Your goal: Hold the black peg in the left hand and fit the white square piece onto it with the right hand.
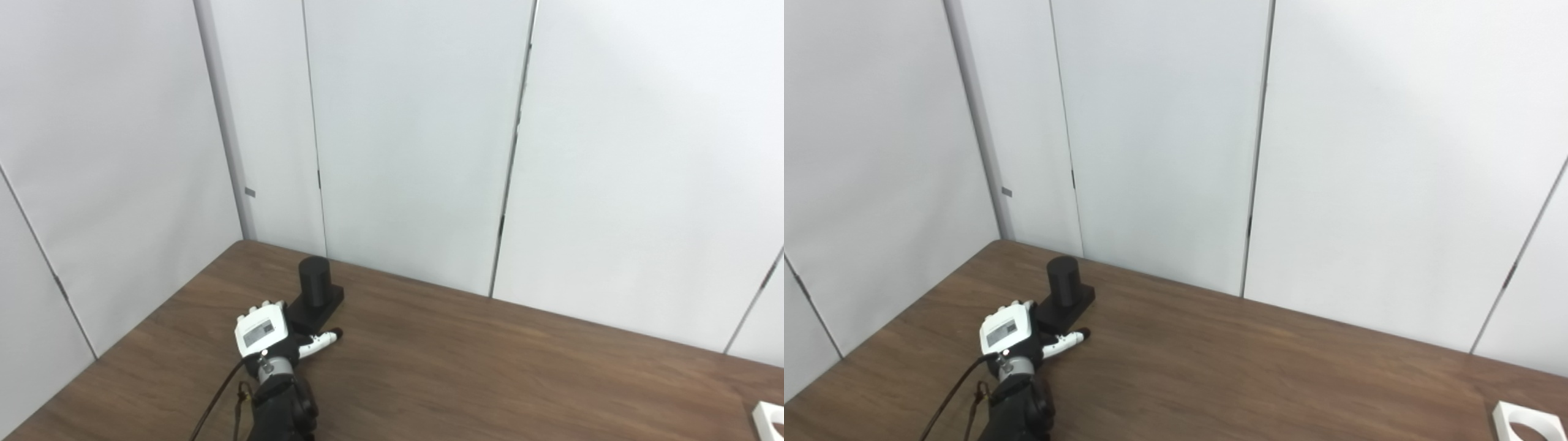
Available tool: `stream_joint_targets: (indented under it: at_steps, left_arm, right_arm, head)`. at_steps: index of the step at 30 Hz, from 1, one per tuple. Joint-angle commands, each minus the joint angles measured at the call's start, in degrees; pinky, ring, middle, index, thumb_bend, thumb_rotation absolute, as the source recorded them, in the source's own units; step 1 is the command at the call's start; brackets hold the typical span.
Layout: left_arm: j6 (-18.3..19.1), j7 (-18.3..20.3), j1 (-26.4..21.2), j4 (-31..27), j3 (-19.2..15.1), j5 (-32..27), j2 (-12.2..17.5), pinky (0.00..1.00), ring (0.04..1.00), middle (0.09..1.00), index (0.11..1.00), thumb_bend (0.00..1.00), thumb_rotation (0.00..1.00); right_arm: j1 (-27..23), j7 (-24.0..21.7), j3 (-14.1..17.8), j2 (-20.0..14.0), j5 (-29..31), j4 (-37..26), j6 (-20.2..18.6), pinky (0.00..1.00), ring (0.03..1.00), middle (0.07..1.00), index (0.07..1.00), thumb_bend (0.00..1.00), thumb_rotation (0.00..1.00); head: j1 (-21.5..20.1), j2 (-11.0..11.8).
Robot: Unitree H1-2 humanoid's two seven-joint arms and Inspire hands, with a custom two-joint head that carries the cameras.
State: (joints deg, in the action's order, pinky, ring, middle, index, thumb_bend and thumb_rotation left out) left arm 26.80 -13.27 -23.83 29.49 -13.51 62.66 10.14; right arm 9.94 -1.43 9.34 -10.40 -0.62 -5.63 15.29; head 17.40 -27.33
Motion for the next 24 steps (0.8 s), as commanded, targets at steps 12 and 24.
stream_joint_targets:
  at_steps: [12, 24]
  left_arm:
    - [0.08, -8.19, -2.99, 0.04, 0.72, -8.04, 1.19, 0.98, 0.931, 0.898, 0.746, 0.81, 0.58]
    - [-2.93, -17.69, -2.73, 2.37, 5.27, -19.72, 3.64, 0.78, 0.841, 0.802, 0.503, 0.53, 0.12]
  right_arm:
    - [3.31, 0.48, -0.97, 1.83, -0.21, 2.35, 0.54, 0.91, 0.913, 0.899, 0.973, 0.80, 1.00]
    - [3.68, 0.52, -1.08, 2.01, -0.71, 1.47, -0.21, 0.92, 0.915, 0.903, 0.978, 0.78, 1.00]
  head:
    - [0.10, -0.31]
    - [-0.35, -0.73]
